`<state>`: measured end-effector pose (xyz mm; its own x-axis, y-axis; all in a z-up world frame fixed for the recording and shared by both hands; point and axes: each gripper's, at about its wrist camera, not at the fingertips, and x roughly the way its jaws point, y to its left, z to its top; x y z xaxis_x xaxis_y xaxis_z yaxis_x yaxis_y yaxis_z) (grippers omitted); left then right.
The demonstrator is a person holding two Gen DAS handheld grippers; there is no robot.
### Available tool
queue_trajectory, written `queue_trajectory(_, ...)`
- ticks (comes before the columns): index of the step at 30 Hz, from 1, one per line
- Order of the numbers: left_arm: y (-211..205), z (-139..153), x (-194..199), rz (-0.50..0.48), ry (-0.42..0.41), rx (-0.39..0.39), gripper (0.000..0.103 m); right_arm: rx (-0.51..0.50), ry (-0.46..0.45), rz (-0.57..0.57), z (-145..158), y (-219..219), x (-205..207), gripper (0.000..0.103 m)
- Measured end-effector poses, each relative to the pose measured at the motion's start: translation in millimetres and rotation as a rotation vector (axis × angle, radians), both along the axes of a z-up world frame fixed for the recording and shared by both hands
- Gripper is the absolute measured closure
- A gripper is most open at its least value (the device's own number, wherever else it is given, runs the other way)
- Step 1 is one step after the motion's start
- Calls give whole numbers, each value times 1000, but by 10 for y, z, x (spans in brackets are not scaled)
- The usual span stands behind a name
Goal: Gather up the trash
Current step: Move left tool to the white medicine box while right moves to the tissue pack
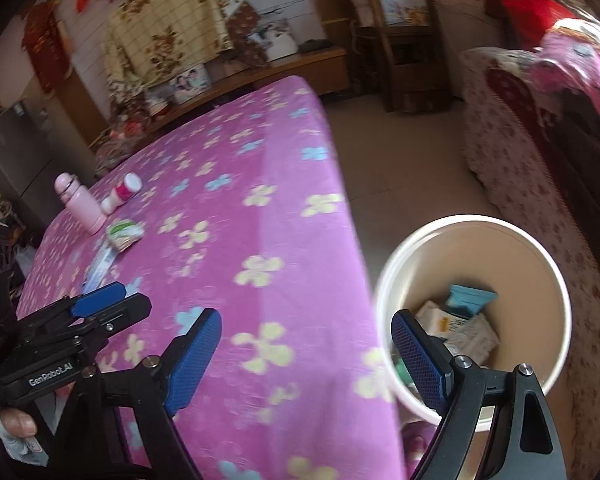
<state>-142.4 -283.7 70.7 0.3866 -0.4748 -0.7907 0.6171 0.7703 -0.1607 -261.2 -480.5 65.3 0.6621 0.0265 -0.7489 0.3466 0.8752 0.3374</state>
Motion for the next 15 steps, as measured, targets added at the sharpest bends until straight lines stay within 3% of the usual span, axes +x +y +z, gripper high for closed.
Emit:
queue_trajectory(4, 474, 3, 232, 65, -13, 25, 41, 6, -9, 82, 44, 362, 290, 14)
queue_trajectory(9, 1045, -44, 650, 159, -17, 68, 33, 4, -24, 176, 106, 774, 633, 14)
queue_trajectory(15, 1389, -213, 1172, 239, -11, 131, 33, -21, -22, 279, 83, 1151, 1122, 14)
